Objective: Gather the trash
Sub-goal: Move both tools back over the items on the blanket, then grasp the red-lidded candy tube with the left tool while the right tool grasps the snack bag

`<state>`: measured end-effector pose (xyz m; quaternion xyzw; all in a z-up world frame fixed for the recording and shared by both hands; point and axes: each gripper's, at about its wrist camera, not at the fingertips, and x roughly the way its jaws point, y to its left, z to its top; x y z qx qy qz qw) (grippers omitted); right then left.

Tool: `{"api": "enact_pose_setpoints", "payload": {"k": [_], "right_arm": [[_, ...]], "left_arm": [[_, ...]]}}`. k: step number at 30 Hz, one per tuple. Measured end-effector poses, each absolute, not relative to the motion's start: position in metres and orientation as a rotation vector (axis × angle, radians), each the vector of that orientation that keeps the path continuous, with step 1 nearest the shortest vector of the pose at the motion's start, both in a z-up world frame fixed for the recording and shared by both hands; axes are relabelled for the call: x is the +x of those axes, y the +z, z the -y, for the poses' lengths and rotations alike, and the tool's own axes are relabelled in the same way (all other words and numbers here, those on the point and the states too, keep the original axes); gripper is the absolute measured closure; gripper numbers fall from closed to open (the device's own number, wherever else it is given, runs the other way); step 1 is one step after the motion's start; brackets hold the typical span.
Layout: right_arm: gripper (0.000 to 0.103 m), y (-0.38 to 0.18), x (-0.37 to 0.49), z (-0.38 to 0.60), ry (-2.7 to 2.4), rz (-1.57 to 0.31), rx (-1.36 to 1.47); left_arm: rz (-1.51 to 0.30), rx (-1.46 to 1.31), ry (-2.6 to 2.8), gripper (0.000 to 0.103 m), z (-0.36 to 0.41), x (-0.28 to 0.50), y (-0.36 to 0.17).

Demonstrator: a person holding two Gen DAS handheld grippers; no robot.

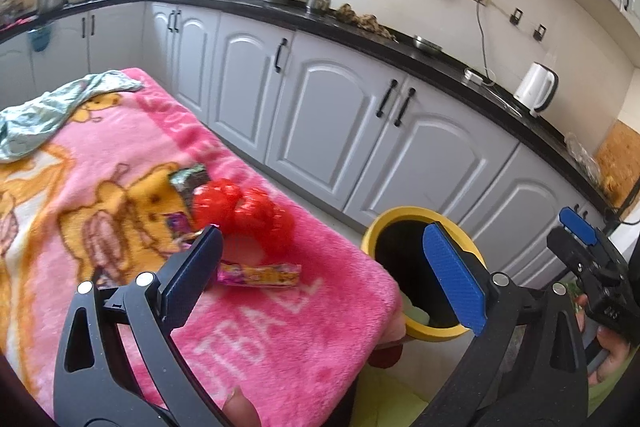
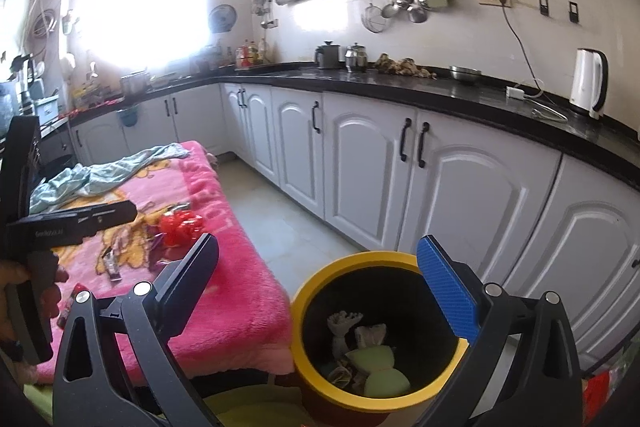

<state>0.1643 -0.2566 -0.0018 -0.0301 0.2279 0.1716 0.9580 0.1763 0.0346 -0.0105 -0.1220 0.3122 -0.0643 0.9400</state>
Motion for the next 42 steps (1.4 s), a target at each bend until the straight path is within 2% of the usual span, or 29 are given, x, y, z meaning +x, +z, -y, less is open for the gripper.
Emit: {"api": "enact_pose_setpoints", "payload": {"k": [23, 42], "right_arm": [[0.006, 0.006, 0.136, 0.182, 0.514, -0.451, -0.162], [0.006, -0.02, 0.139, 0.121, 0.648, -0.514, -0.249]], "left_arm": [[-0.557, -0.315, 0.027, 0.011, -0.112, 0.134, 0.009], [-0.583, -0.325, 0.147, 0.011, -0.158, 0.106, -0.007]]}}
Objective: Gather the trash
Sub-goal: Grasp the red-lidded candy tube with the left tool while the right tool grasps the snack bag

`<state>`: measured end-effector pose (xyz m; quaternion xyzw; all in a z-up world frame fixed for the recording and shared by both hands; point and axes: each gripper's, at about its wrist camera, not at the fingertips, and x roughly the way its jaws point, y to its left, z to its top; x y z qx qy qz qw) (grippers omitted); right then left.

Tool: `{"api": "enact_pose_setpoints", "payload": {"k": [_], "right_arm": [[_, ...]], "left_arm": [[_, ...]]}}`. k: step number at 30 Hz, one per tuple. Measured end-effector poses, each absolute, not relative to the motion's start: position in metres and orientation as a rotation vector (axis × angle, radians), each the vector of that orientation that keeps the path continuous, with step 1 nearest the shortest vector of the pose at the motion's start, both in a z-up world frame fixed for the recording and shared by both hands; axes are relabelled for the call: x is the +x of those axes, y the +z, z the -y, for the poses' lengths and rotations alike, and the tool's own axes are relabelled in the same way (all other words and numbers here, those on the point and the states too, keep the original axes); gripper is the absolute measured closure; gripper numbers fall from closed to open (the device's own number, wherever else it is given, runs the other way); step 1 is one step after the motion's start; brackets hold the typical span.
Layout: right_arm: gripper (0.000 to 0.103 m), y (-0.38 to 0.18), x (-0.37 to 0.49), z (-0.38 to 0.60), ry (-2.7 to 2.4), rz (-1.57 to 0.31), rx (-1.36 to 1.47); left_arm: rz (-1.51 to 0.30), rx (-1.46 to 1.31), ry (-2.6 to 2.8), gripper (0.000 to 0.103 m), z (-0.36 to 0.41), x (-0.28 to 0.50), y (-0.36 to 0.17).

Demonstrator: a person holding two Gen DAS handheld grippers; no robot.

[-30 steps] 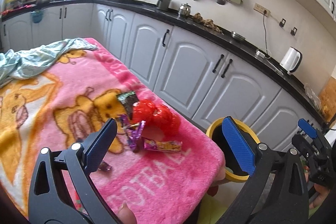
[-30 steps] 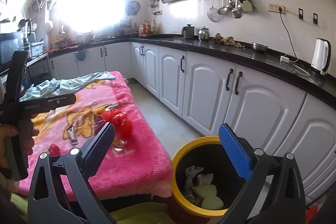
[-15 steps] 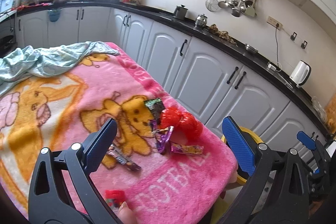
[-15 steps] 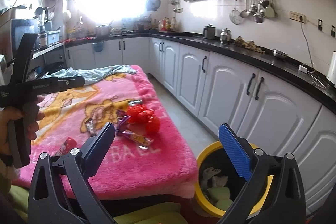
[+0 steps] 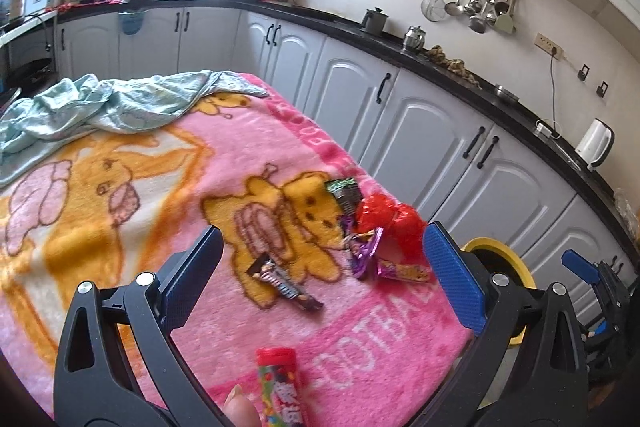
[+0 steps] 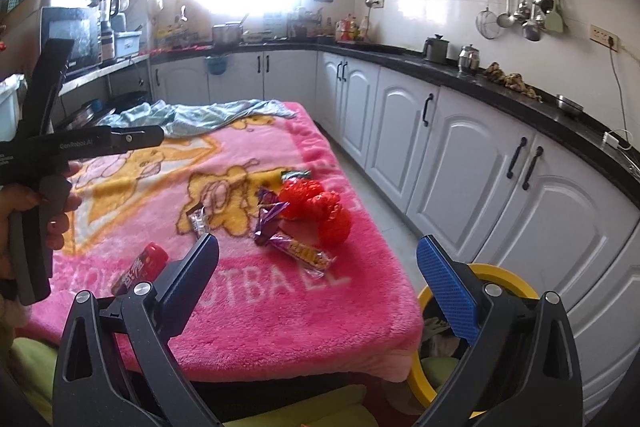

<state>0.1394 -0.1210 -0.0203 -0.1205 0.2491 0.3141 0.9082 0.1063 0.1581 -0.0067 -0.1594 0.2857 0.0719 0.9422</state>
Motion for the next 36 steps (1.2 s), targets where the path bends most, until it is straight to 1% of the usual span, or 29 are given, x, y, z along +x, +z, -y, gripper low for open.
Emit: {"api": "enact_pose_setpoints", "payload": {"k": [11, 20, 25, 26, 28, 29, 34, 36], "right_arm": [[0.006, -0.047, 0.162, 0.089, 0.697, -0.557, -0.312], [0.007, -0.085, 0.199, 0.07, 0.697, -0.658, -0.322], [0.007, -0.108, 0.221, 0.059, 0.702, -0.729, -0.321], [0.007, -0.111, 0.225, 0.057, 0.702, -0.741, -0.316], [0.007, -0.117, 0.233, 0.055, 0.701, -0.761, -0.307], [0.007, -0.121, 0.238, 0.053, 0.698, -0.775, -0.303], [0.007, -0.137, 0.259, 0.045, 0.693, -0.83, -0.31], [0.012, -0.143, 0.263, 0.043, 0.704, -0.856, -0.306]], "left_arm": [[-0.635, -0.303, 0.181, 0.011, -0.166, 0.097, -0.029], [-0.711, -0.272, 0.148, 0.011, -0.158, 0.094, -0.056], [-0.779, -0.298, 0.097, 0.011, -0.158, 0.093, -0.077], [-0.79, -0.301, 0.093, 0.012, -0.158, 0.092, -0.08], [-0.808, -0.311, 0.083, 0.018, -0.157, 0.09, -0.085], [-0.825, -0.32, 0.069, 0.019, -0.156, 0.089, -0.09], [-0.906, -0.325, 0.053, 0.03, -0.15, 0.084, -0.11], [-0.936, -0.321, 0.048, 0.033, -0.146, 0.082, -0.118]]}}
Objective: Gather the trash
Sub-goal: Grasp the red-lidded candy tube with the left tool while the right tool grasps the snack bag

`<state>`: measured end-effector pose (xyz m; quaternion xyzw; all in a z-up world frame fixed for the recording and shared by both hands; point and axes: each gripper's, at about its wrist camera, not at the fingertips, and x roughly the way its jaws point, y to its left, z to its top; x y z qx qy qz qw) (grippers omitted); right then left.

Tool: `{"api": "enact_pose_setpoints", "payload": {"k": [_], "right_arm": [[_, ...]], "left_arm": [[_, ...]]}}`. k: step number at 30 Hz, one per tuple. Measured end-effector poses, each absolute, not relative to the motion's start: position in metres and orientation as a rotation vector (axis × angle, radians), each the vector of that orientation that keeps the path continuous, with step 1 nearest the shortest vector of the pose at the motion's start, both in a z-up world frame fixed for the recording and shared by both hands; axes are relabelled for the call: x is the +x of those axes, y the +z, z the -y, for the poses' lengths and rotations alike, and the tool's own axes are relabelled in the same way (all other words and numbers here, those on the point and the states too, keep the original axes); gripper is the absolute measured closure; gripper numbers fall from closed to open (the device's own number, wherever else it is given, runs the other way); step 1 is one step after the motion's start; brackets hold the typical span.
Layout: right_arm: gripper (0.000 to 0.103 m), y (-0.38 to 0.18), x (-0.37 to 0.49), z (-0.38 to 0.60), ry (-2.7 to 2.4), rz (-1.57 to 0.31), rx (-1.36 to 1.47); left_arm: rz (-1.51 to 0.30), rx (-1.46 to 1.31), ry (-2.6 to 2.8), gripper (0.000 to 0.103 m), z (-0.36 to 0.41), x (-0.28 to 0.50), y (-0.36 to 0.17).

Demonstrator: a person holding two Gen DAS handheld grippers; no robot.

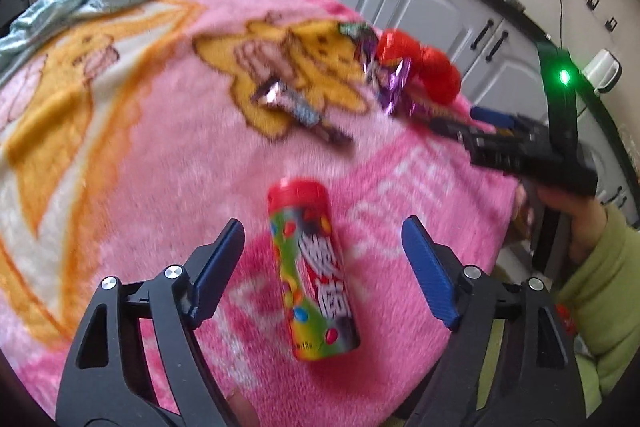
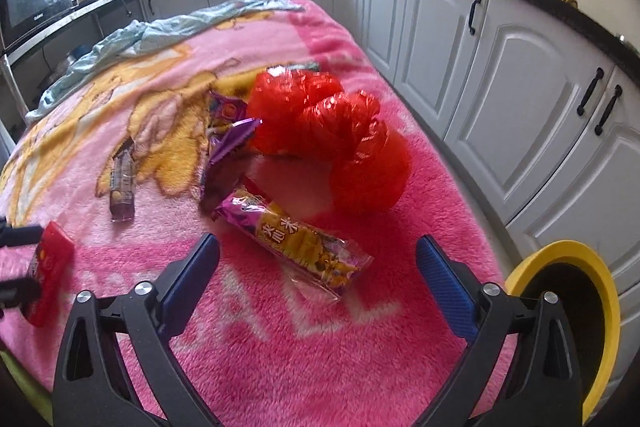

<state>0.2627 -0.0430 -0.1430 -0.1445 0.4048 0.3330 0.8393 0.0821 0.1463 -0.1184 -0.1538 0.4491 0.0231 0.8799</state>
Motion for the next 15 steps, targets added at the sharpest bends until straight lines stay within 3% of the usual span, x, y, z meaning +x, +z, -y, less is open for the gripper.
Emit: {"api": "enact_pose_setpoints", "payload": {"k": [2, 5, 6, 7, 9, 15], "right_arm": [[0.027, -0.148, 0.265, 0.042, 0.722, -0.893, -0.296], [0.042, -0.15, 0.258, 0.043, 0.725, -0.879, -0.322], [0.046, -0.149, 0.256, 0.045, 0.729, -0.877, -0.324], [0.056, -0.148, 0.254, 0.047, 0.74, -0.879, -0.32], [0.068, -0.145, 0.251, 0.049, 0.76, -0.888, -0.313], [0.071, -0.141, 0.23, 0.052, 0.819, -0.899, -0.311]], "left_arm": [[-0.956, -0.303, 0.036, 0.043, -0.142, 0.083, -0.125], [-0.957, -0.286, 0.036, 0.053, -0.14, 0.083, -0.128], [-0.956, -0.278, 0.041, 0.062, -0.14, 0.083, -0.128], [-0.955, -0.27, 0.051, 0.073, -0.14, 0.083, -0.128], [-0.954, -0.281, 0.047, 0.076, -0.144, 0.083, -0.129], [-0.938, -0.297, 0.02, 0.077, -0.147, 0.082, -0.125]]}}
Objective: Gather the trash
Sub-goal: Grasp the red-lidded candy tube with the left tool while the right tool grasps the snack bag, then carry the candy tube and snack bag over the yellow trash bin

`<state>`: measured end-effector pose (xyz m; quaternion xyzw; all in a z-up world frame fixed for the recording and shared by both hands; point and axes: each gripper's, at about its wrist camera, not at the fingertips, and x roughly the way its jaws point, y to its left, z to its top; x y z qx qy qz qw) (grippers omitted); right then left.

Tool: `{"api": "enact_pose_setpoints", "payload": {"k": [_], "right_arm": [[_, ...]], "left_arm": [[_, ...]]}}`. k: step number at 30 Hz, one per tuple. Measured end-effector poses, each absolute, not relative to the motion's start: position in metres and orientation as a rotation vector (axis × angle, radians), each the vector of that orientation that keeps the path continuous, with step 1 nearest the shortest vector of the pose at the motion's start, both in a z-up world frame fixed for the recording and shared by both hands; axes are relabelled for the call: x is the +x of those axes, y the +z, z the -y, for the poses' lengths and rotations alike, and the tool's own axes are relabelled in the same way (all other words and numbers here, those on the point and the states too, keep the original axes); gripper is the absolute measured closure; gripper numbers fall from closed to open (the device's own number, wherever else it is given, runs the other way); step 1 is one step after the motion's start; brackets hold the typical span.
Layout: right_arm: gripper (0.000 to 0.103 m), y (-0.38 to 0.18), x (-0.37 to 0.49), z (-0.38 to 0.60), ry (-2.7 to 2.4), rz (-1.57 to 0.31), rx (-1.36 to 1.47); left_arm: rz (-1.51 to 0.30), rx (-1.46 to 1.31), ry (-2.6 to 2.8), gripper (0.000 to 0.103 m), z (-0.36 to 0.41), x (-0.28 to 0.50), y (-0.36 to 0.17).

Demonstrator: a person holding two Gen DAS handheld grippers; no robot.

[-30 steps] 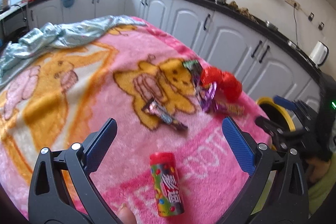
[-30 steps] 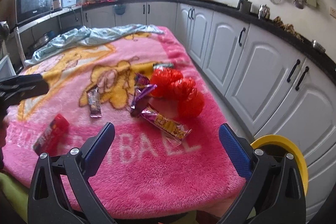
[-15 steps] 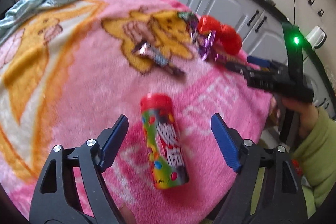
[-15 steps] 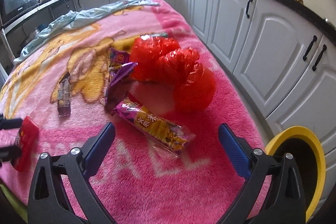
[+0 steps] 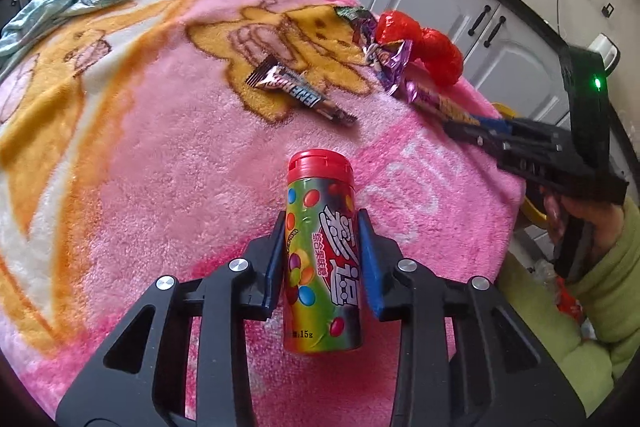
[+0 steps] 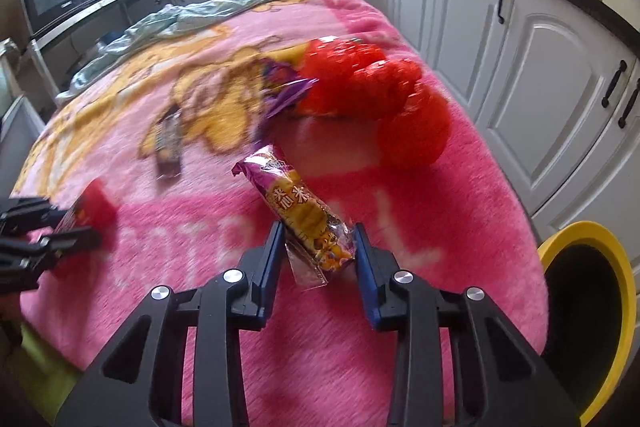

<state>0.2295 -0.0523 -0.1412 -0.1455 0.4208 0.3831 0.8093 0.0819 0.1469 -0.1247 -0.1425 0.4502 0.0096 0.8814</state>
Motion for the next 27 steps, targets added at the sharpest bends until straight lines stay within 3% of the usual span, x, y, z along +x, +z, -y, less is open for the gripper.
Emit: {"api": "enact_pose_setpoints", "payload": {"k": [27], "right_arm": [[0.071, -0.056, 0.187, 0.143, 0.777, -0.738, -0.178]], "left_arm": [[-0.777, -0.187, -0.12, 0.077, -0.075, 0.12, -0.059]]}}
